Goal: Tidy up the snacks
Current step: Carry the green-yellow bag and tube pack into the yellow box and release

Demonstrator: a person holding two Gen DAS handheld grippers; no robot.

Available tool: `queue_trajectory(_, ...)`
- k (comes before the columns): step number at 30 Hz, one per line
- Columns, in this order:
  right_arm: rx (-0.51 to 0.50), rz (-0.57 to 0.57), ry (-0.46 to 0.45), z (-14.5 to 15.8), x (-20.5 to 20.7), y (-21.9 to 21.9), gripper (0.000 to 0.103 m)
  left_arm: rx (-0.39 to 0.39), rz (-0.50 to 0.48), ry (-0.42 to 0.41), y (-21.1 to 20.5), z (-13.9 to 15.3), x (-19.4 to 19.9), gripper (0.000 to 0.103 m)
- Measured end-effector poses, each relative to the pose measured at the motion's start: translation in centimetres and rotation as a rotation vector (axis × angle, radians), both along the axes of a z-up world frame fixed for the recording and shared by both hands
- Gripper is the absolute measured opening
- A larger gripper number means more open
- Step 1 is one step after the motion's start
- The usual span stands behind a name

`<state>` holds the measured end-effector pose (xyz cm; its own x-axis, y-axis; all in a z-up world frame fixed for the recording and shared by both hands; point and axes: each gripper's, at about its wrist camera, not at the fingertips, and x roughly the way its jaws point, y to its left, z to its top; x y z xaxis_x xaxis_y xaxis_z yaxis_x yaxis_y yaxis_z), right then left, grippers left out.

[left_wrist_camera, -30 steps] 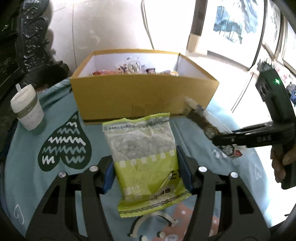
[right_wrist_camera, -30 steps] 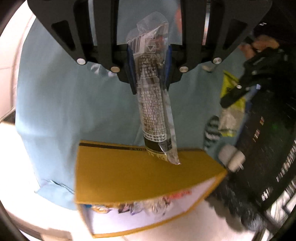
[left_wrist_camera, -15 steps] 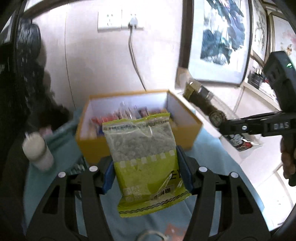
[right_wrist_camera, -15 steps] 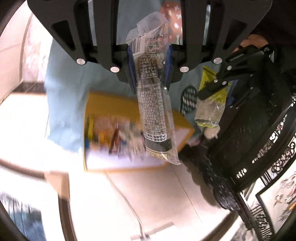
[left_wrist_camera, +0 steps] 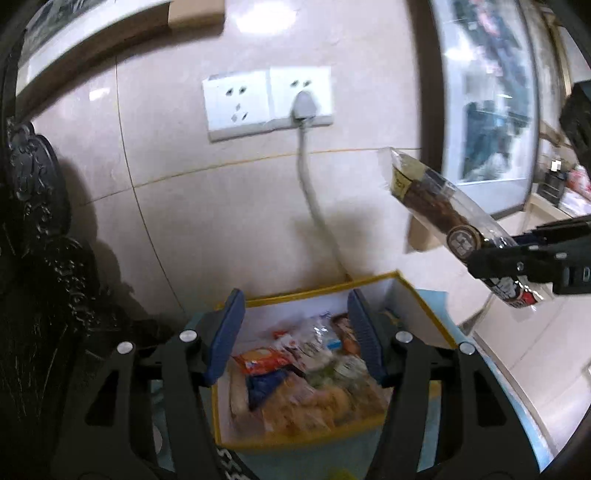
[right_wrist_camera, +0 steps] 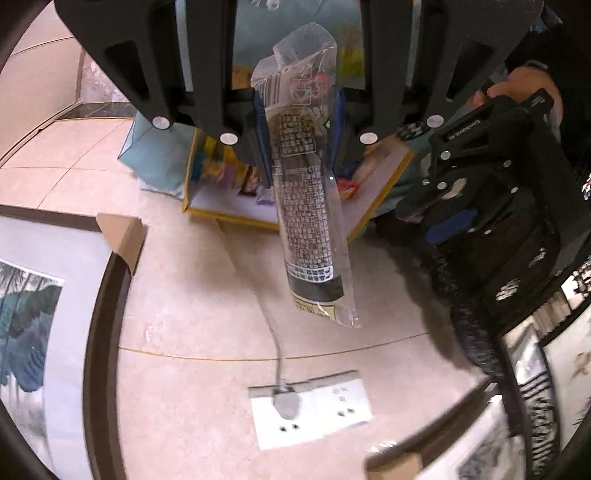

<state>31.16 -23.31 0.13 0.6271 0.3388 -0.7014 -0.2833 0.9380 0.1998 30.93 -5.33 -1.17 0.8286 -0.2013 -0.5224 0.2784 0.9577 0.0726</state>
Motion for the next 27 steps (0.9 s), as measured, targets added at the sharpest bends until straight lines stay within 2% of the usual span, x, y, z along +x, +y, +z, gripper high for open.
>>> queue_trajectory(2, -0.009, -0.023, 0.005, -0.6, 1.0, -0.1, 0.029, -0.004, 0.025, 0.025, 0.4, -0.5, 1.0, 0.058)
queue_trajectory(4, 0.016, -0.004, 0.008, -1.2, 0.5, 0.0, 0.029, -0.016, 0.006, 0.024, 0.9, -1.1, 0.0, 0.058)
queue_trajectory(6, 0.024, 0.036, 0.013, -2.3, -1.4, 0.2, 0.029, -0.043, -0.055, 0.023, 1.6, -2.9, -3.5, 0.06)
queue_trajectory(7, 0.037, 0.055, 0.023, -3.2, -2.7, 0.2, 0.029, -0.046, -0.088, 0.036, 1.8, -4.2, -5.4, 0.062)
queue_trajectory(9, 0.062, 0.069, 0.044, -4.9, -5.3, 0.1, 0.029, -0.015, -0.143, 0.111, 1.8, -9.2, -9.6, 0.072)
queue_trajectory(10, 0.073, 0.072, 0.06, -5.9, -6.3, -0.2, 0.029, -0.006, -0.147, 0.176, 1.7, -11.9, -10.9, 0.073)
queue_trajectory(11, 0.085, 0.068, 0.081, -7.2, -7.5, -0.5, 0.029, 0.019, -0.125, 0.293, 1.4, -15.9, -12.3, 0.073)
queue_trajectory(13, 0.103, 0.053, 0.112, -8.8, -8.9, -1.0, 0.029, 0.021, -0.072, 0.38, 1.0, -19.4, -13.6, 0.073)
queue_trajectory(14, 0.118, 0.045, 0.126, -9.4, -9.5, -1.2, 0.029, 0.039, -0.032, 0.371, 0.5, -20.6, -14.2, 0.077)
queue_trajectory(15, 0.13, 0.038, 0.136, -9.9, -10.2, -1.4, 0.029, 0.072, 0.007, 0.343, -0.1, -21.2, -14.4, 0.093)
queue_trajectory(16, 0.138, 0.034, 0.142, -10.2, -10.8, -1.4, 0.029, 0.09, 0.038, 0.323, -0.4, -21.6, -14.3, 0.1)
queue_trajectory(17, 0.146, 0.032, 0.15, -10.4, -11.3, -1.4, 0.029, 0.102, 0.088, 0.31, -0.6, -22.2, -13.9, 0.101)
queue_trajectory(18, 0.145, 0.034, 0.152, -10.4, -11.7, -1.4, 0.029, 0.095, 0.108, 0.34, -0.7, -23.0, -13.4, 0.101)
queue_trajectory(20, 0.136, 0.041, 0.145, -10.1, -12.4, -1.1, 0.028, 0.076, 0.091, 0.463, -1.0, -25.3, -12.4, 0.101)
queue_trajectory(21, 0.132, 0.043, 0.139, -9.7, -12.7, -1.1, 0.029, 0.06, 0.098, 0.447, -0.7, -25.2, -12.7, 0.094)
queue_trajectory(22, 0.128, 0.043, 0.131, -9.3, -12.9, -1.1, 0.029, 0.052, 0.086, 0.446, -0.7, -25.1, -13.0, 0.082)
queue_trajectory(23, 0.126, 0.045, 0.124, -9.0, -13.1, -1.2, 0.029, 0.044, 0.058, 0.43, -0.7, -24.6, -13.4, 0.064)
queue_trajectory(25, 0.119, 0.044, 0.116, -8.8, -13.7, -1.5, 0.029, 0.007, -0.001, 0.441, -0.6, -24.1, -14.0, 0.062)
queue_trajectory(27, 0.125, 0.036, 0.116, -8.9, -13.9, -1.9, 0.029, -0.038, -0.051, 0.415, -0.3, -22.6, -15.0, 0.062)
